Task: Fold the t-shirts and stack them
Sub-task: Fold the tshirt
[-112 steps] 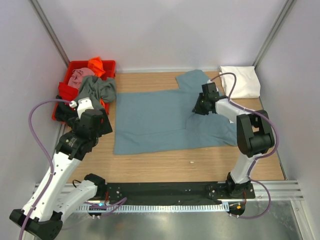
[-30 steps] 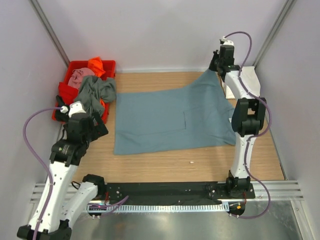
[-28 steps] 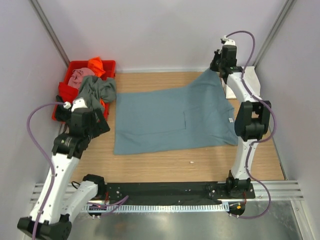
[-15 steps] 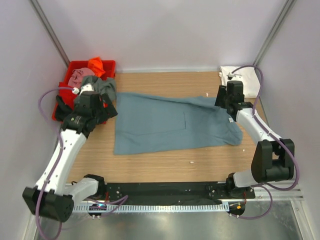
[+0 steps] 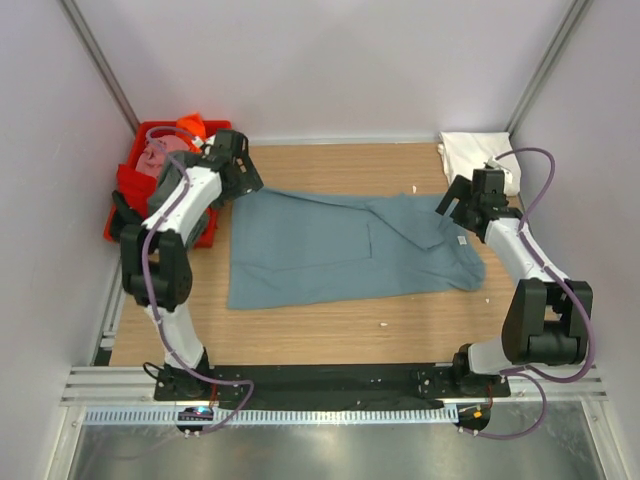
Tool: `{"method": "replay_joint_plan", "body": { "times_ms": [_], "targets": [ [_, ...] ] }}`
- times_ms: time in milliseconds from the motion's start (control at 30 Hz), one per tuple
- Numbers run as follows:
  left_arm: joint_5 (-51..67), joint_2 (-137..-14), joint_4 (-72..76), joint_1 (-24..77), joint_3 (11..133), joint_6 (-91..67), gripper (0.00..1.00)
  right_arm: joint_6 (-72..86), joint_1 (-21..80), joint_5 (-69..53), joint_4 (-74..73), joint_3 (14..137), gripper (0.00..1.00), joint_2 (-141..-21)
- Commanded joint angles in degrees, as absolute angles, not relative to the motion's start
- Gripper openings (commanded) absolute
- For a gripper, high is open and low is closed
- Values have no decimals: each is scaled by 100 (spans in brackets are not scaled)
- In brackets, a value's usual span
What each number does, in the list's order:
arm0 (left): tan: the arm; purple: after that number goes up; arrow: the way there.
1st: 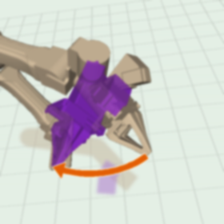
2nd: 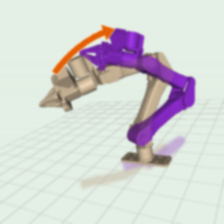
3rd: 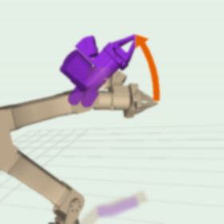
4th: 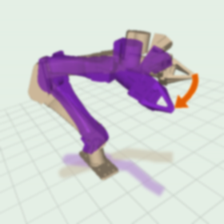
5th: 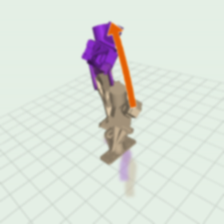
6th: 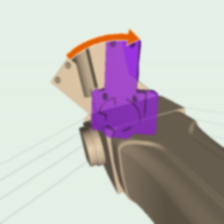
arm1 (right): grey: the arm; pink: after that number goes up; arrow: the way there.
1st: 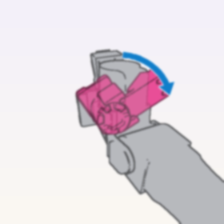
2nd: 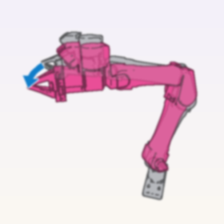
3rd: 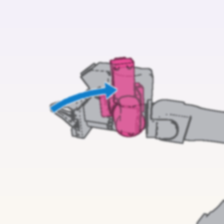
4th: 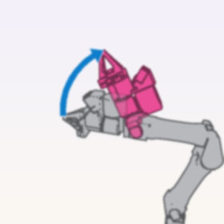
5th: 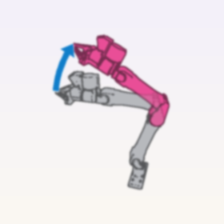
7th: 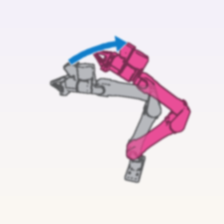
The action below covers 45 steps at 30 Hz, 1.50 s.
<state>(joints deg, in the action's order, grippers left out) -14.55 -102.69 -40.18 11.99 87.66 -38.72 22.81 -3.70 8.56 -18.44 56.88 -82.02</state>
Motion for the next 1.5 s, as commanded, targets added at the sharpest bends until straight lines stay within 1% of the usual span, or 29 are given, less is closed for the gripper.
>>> {"method": "replay_joint_plan", "body": {
  "times_ms": [0, 33, 67, 100, 133, 200, 233, 300, 400, 567, 633, 667, 733, 767, 833, 867, 967, 1033, 1100, 1167, 1233, 1400, 1467],
  "targets": [
    [-1696, -11028, -4358, 1204, 10084, -3973, 95, 2680, -316, 79, -1617, 5696, 93, -7963],
    [-1714, -11622, -4664, 1204, 10420, -3990, 95, 2689, -299, -112, -1600, 5530, 93, -7867],
    [-1705, -11889, -4797, 1213, 10763, -3973, 95, 2689, -290, -123, -1591, 5467, 93, -7823],
    [-1722, -12179, -4903, 1222, 11393, -3964, 95, 2655, -273, -132, -1600, 5406, 93, -7770],
    [-1731, -12651, -5148, 1230, 11721, -3964, 95, 2637, -255, -141, -1608, 5301, 93, -7683],
    [-1923, -13172, -5439, 1213, 12381, -3990, 96, 2558, -237, -158, -1661, 5212, 93, -7594],
    [-1968, -13671, -5745, 1213, 13028, -4060, 96, 2549, -211, -167, -1679, 5125, 93, -7542],
    [-1995, -14061, -5958, 1204, 13820, -4131, 95, 2522, -211, -176, -1679, 5028, 93, -7410],
    [-2004, -14528, -6003, 1195, 14167, -4236, 93, 2627, -193, -184, -1635, 4835, 93, -7199],
    [-2057, -14712, -5643, 1195, 14019, -4333, 85, 2654, -185, -167, -1503, 4755, 94, -7163],
    [-2004, -14835, -5634, 1204, 14019, -4342, 78, 2654, -185, -44, -1520, 4868, 94, -7356],
    [-1995, -14897, -5625, 1204, 14001, -4333, 66, 2672, -185, -35, -1512, 4895, 94, -7435],
    [-1986, -14924, -5581, 1204, 13940, -4307, 52, 2742, -185, -26, -1416, 4992, 94, -7733],
    [-1969, -14915, -5555, 1213, 13835, -4289, 41, 2768, -185, -35, -1389, 5036, 94, -7856],
    [-1977, -14836, -5493, 1222, 13738, -4193, 34, 2777, -185, -70, -1319, 5159, 92, -8199],
    [-2004, -14792, -5493, 1222, 13624, -4166, 29, 2769, -185, -44, -1284, 5203, 92, -8313],
    [-2065, -14590, -5432, 1222, 13352, -4096, 17, 2751, -193, -26, -1240, 5387, 87, -8762],
    [-2074, -14432, -5362, 1222, 13228, -4052, 11, 2777, -193, -70, -1152, 5458, 80, -9060],
    [-2031, -14344, -5335, 1222, 13078, -4043, 10, 2804, -193, -123, -1081, 5519, 76, -9228],
    [-1969, -14274, -5335, 1222, 13025, -4017, 8, 2812, -193, -79, -1090, 5581, 74, -9413],
    [-1855, -14256, -5352, 1222, 13017, -3973, 7, 2812, -193, -70, -994, 5607, 68, -9527],
    [-1846, -14168, -5388, 1222, 12876, -3946, 5, 2786, -193, -26, -958, 5713, 61, -9808],
    [-1846, -14081, -5344, 1222, 12762, -3946, 5, 2786, -193, -35, -914, 5739, 56, -9896]
  ]
}}
